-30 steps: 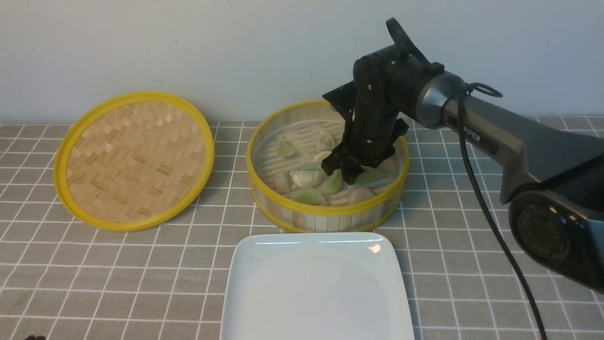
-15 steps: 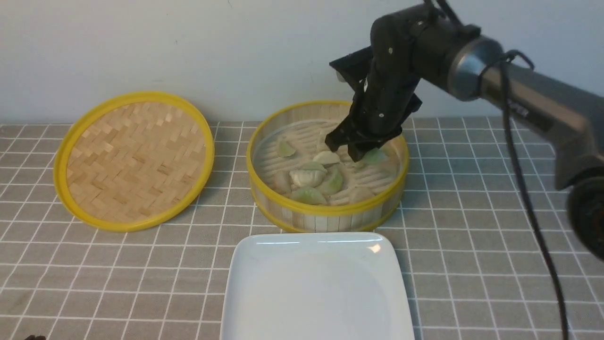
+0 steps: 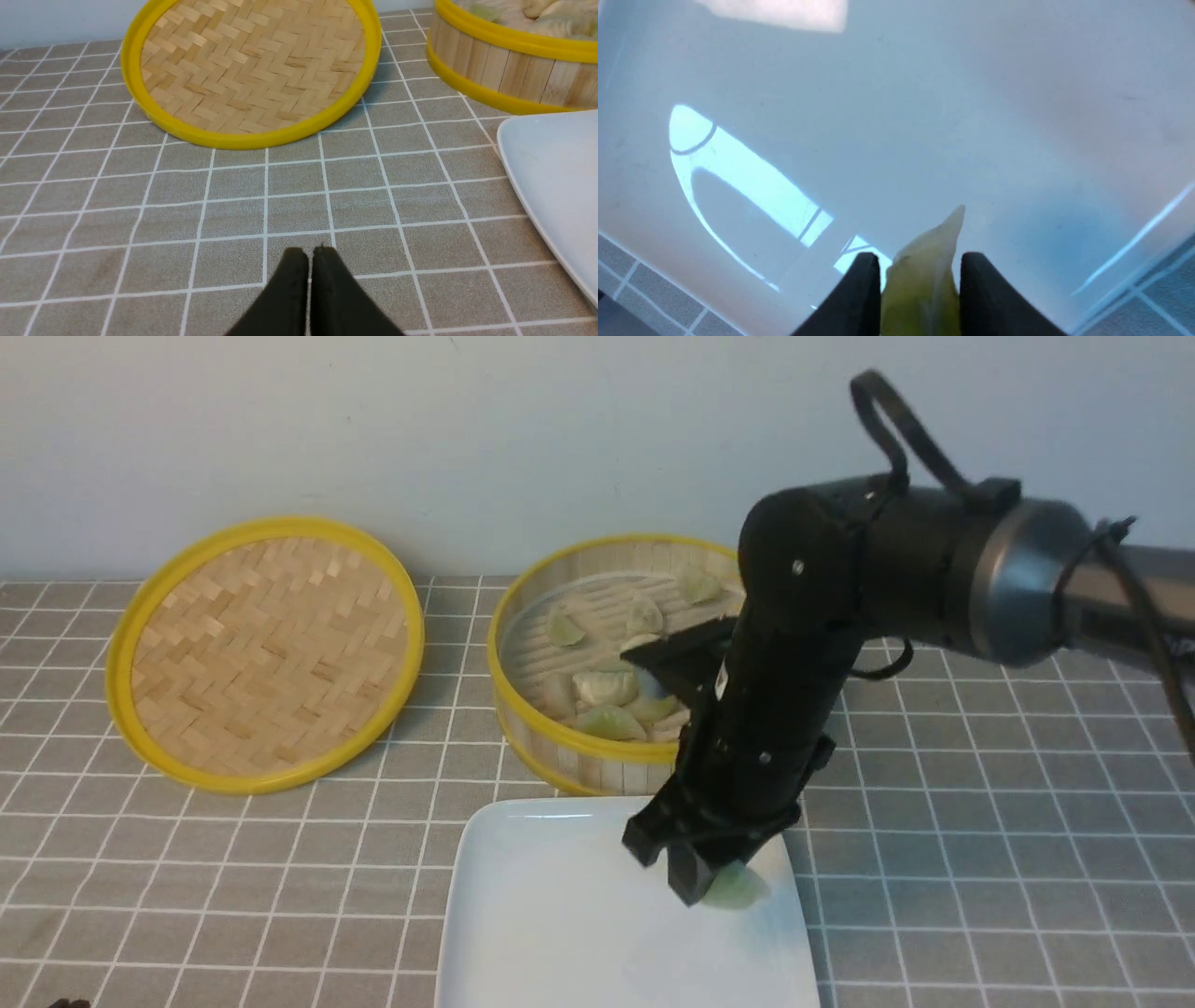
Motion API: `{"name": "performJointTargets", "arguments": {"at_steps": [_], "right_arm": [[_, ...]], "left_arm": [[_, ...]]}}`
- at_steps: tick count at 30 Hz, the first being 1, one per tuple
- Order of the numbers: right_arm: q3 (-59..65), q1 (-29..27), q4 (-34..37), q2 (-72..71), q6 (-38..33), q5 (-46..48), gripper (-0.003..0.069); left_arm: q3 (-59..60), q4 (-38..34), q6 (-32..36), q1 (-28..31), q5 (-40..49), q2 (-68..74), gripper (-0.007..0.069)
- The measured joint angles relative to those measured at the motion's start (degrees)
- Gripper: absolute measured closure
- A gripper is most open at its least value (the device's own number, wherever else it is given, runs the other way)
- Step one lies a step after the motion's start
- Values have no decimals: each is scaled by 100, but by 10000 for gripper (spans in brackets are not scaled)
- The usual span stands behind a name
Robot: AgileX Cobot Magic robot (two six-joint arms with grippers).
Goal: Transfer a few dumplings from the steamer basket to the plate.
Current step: Use the right arm to put the dumpling into the plate, then use the right arm to grab a dumpling from inside the steamer
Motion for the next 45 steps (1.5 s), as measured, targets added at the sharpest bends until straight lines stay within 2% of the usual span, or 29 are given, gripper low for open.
{"name": "performJointTargets", "arguments": {"at_steps": [4,8,9,10,11,12,15,16,17,19,22,32,38,45], "right_arm": [[7,149,49,135,31,-60,434],[7,167,89,178,31,-131,293],[7,167,89,178,31,-131,285],[1,167,83,178,31,-146,224],[0,167,83,178,31,-146,217],[-55,167,21,178,31,-150,174],[-424,167,-502,202,66,-194,122],[-603,167,-789,210,134,-263,116],[-640,167,-789,216,150,-263,115],[-1116,136,-1578,222,416,-540,109],[-1753,-80,-2087,264,585,-760,109],[-3039,-1003,-1858,1347,394,-755,148],[-3350,-1031,-1915,2072,-207,-828,163],[-3425,-1031,-2582,2472,-234,-870,163]], "left_arm": [[0,0,0,0,0,0,629],[0,0,0,0,0,0,629],[0,0,0,0,0,0,629],[0,0,0,0,0,0,629],[0,0,0,0,0,0,629],[0,0,0,0,0,0,629],[0,0,0,0,0,0,629],[0,0,0,0,0,0,629],[0,0,0,0,0,0,629],[0,0,0,0,0,0,629],[0,0,0,0,0,0,629],[0,0,0,0,0,0,629],[0,0,0,0,0,0,629],[0,0,0,0,0,0,629]]}}
